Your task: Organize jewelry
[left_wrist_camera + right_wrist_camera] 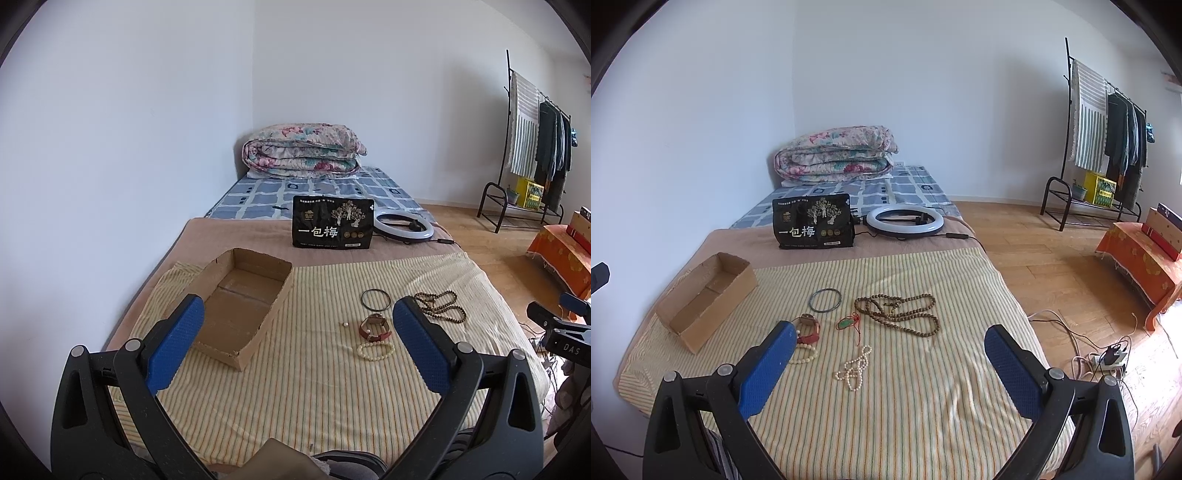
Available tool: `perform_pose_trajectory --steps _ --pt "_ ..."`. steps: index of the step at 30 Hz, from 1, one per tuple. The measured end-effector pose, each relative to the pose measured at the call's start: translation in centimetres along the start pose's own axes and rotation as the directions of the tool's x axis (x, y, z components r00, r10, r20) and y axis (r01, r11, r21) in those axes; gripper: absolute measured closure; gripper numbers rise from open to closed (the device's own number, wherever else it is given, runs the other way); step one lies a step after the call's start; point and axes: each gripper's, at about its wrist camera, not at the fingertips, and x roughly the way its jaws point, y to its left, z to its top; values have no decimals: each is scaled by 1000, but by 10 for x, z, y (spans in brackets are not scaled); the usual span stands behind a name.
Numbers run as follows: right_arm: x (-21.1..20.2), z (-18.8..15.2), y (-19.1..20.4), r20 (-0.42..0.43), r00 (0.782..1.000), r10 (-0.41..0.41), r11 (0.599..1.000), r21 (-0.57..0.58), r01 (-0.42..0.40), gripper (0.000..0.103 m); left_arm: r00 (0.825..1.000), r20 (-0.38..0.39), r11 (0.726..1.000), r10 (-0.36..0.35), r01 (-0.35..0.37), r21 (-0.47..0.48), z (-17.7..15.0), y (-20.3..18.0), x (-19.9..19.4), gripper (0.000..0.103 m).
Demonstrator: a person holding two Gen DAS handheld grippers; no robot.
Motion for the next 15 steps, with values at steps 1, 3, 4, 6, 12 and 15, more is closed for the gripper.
perform_pose_trajectory --steps 1,3,4,6,12,15 --pt "1 -1 -1 -2 1000 0 1000 1 0 0 1000 -3 1000 2 -2 -1 -1 1 2 0" --pt "3 -3 -3 -9 1000 -1 1000 5 1 0 1000 -11 1000 2 -3 -4 -3 4 8 0" --pt "5 -4 -4 -12 1000 -1 1000 6 1 0 1000 -17 1000 0 0 -5 -4 6 11 0" --pt "8 -6 -6 -19 1000 -6 1000 7 6 0 1000 -27 1000 -4 4 -2 -6 8 17 0" --pt "20 -14 -13 -46 999 -16 1000 16 17 0 998 -55 1000 -7 7 9 -12 13 36 0" --pt "29 -18 -15 -61 998 -14 1000 21 15 0 997 -80 1000 -11 13 14 -15 14 47 0"
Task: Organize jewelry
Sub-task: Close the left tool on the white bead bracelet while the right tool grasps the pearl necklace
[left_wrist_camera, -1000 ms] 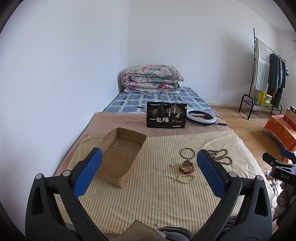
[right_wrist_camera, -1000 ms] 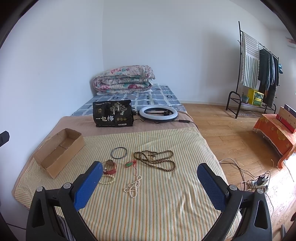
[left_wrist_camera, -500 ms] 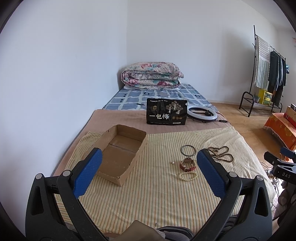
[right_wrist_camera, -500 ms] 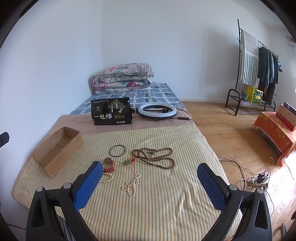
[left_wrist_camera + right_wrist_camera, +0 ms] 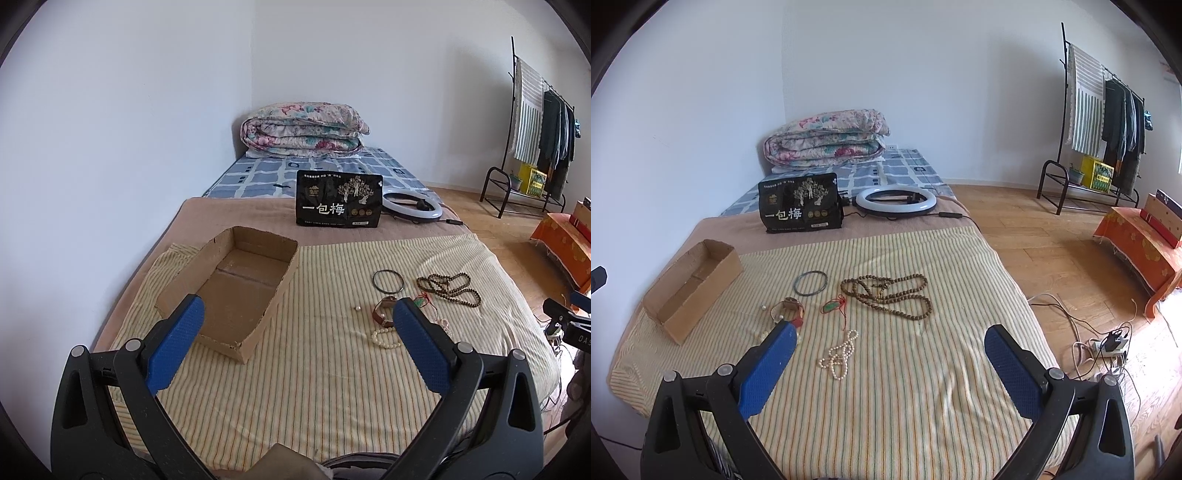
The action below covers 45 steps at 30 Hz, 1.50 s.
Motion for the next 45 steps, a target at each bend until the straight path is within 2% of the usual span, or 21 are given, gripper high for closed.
perform_pose_trajectory --steps 7,12,13,15,20,27,32,39,45 --pt "25 -5 1 -46 999 5 1000 -24 -6 0 998 -49 998 -37 40 56 -6 -13 28 1" --pt "47 -10 8 -81 997 20 998 -56 -24 2 992 -102 992 -80 90 89 -12 -27 50 6" --pt "51 -11 9 -85 996 22 998 -60 -28 2 989 -115 990 -92 103 92 -14 -29 56 8" --pt "59 -12 11 -92 995 33 997 -63 -39 2 983 -152 988 -108 123 98 -17 -35 68 19" --pt "85 -15 18 -139 987 79 994 -63 -89 6 969 -209 975 -135 167 146 -25 -54 96 24" --pt "120 -20 26 -202 975 98 990 -84 -117 8 929 -322 960 -185 241 144 -37 -72 144 38" --pt "141 -23 32 -247 963 107 985 -105 -136 10 893 -393 948 -218 290 133 -44 -83 174 47" --pt "168 -29 39 -315 937 150 979 -87 -186 14 857 -464 942 -225 312 120 -55 -92 211 54" --pt "188 -32 43 -370 914 164 974 -85 -209 16 829 -505 939 -241 330 93 -62 -99 230 56"
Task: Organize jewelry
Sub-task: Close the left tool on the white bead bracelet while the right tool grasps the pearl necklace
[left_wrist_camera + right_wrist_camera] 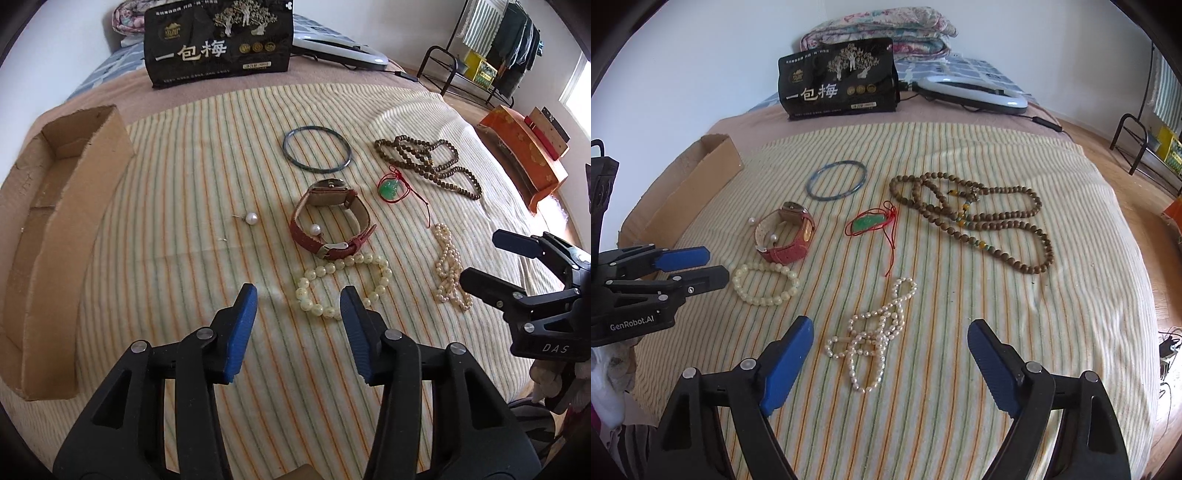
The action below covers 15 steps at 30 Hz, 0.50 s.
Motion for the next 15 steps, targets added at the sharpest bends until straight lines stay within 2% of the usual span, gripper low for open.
perform_pose_trajectory --steps 10,15 --pt "24 11 7 -70 997 -10 999 -38 7 18 998 -40 999 43 -43 10 3 -2 25 60" --pt "37 7 13 -108 994 -29 998 -56 23 18 999 -34 999 38 -38 7 1 0 28 60"
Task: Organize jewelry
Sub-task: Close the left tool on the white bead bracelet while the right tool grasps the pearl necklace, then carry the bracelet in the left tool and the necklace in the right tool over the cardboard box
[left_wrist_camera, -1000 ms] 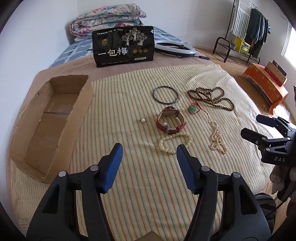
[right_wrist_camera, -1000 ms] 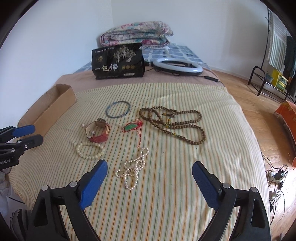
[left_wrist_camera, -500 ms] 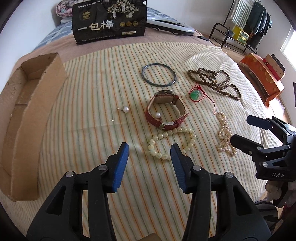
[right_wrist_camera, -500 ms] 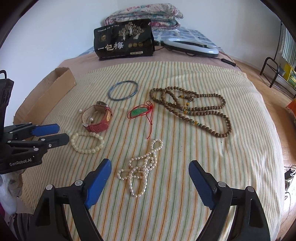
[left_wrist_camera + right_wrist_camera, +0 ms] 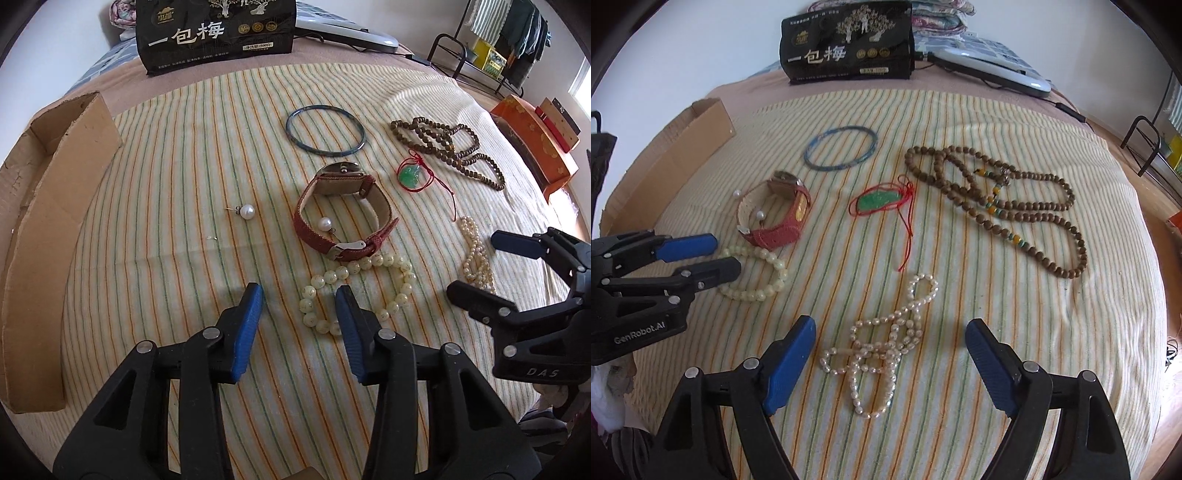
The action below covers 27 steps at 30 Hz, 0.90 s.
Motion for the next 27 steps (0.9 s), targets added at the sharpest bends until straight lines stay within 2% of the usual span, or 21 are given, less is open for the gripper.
perform_pose_trajectory --steps 1,6,9,12,15,20,21,23,27 --pt "3 -1 1 -6 1000 -6 1000 -5 6 18 1000 1 1000 -2 2 -1 0 1 1 61" --pt "4 -2 0 -5 1000 -7 1000 -8 7 18 1000 8 1000 10 -10 -5 -1 3 -1 75" --pt "4 -3 -1 -5 1000 -11 1000 -10 11 22 1000 14 1000 18 -18 -13 -2 8 -1 88" --pt "3 -3 -2 -3 1000 -12 1000 -9 12 29 1000 19 1000 11 -11 -29 -3 13 -2 94" --pt "2 -3 -5 0 1000 -13 1000 -9 13 40 1000 22 999 5 -4 -40 -4 15 -3 97" --pt "-1 -3 -12 12 1000 -17 1000 -5 17 77 1000 28 999 1 1 -47 -7 16 -7 97" --pt "-2 -3 -14 13 1000 -14 1000 -2 14 81 1000 30 999 -2 4 -51 -7 16 -8 98" --pt "-3 -3 -17 14 1000 -6 1000 10 6 98 999 34 998 -9 11 -60 -9 17 -11 98" --pt "-11 -6 -24 25 999 28 999 40 -29 98 999 49 998 -13 16 -67 -11 18 -19 98"
